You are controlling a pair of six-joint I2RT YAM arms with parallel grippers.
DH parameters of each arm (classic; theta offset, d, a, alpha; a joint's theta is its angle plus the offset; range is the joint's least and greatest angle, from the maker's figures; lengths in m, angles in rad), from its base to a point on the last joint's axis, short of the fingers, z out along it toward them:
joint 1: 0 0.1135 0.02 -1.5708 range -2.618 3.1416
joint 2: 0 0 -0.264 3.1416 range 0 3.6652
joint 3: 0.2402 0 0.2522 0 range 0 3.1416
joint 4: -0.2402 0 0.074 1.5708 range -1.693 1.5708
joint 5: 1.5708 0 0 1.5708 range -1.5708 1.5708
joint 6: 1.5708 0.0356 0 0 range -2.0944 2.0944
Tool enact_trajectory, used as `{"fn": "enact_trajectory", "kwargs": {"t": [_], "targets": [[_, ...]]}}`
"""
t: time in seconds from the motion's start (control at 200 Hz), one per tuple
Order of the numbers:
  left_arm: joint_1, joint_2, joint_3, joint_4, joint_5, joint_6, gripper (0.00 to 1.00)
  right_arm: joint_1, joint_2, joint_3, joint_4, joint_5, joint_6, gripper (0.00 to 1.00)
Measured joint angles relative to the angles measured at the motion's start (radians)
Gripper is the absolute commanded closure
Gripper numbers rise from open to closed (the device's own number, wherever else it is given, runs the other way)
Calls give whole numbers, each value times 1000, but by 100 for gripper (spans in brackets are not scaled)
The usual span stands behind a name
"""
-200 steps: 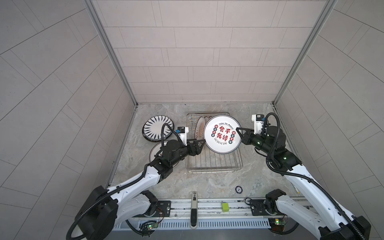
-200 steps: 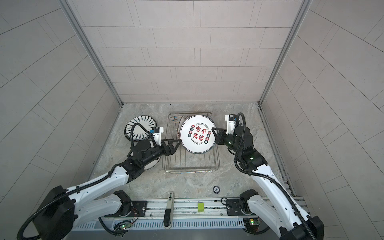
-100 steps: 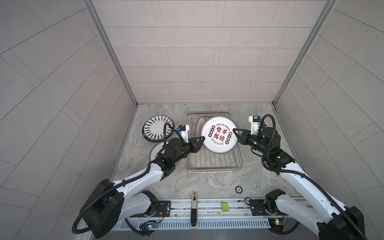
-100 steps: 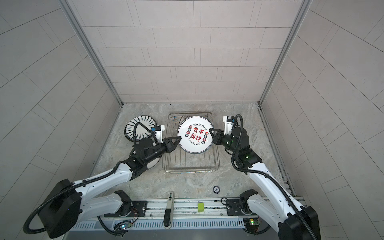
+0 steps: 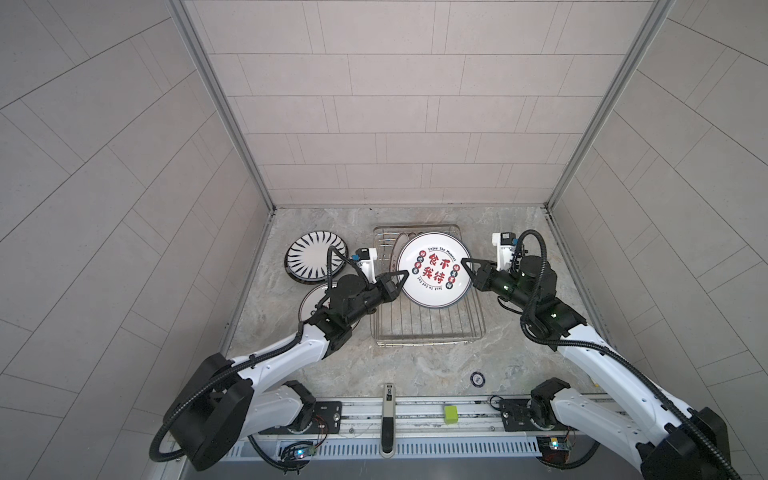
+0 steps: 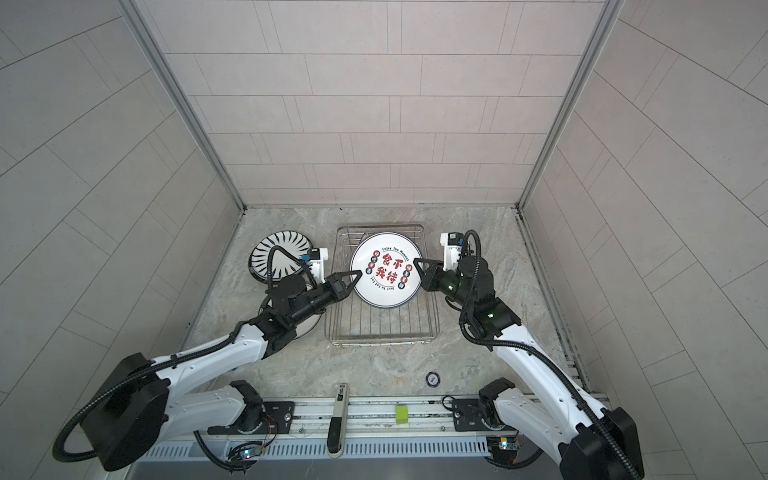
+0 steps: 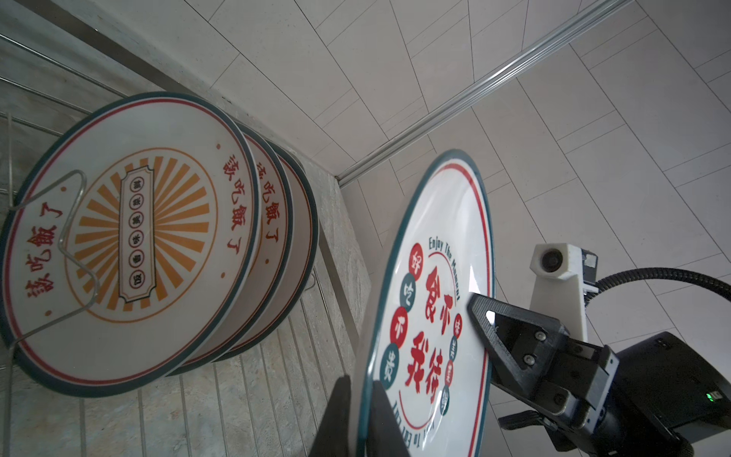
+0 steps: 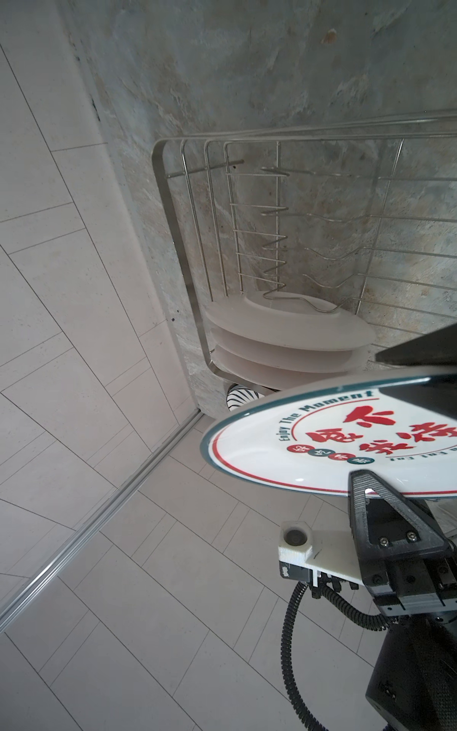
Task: Unload the plates from the dish rack
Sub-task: Place the plate on the plate.
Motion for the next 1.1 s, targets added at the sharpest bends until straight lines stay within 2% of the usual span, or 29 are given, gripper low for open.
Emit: {"fn": "enact_trajectory", "kwargs": {"t": [0.155, 0.19, 0.415, 0.535, 0.56, 0.596, 0.761, 1.101], "targets": [[0, 1, 0, 0, -5, -18, 100, 12, 0, 2, -7, 23, -9, 100], [0, 0, 0, 0, -6, -23, 100, 16, 0, 5, -14, 29, -11, 96], [-5, -23, -5, -10, -28, -17, 100, 43, 18, 32, -59, 71, -17, 49], [-5, -35, -20, -18, -43, -15, 100, 56, 32, 62, -92, 76, -40, 31], [-5, -39, -23, -19, -48, -15, 100, 59, 35, 69, -97, 79, -40, 12], [-5, -46, -26, -24, -56, -15, 100, 64, 40, 80, -107, 84, -42, 1], [-5, -111, -46, -59, -102, -14, 100, 118, 70, 139, -180, 135, -71, 1], [39, -319, -86, -212, -223, -10, 100, 207, 62, 139, -184, 204, -139, 1]]}}
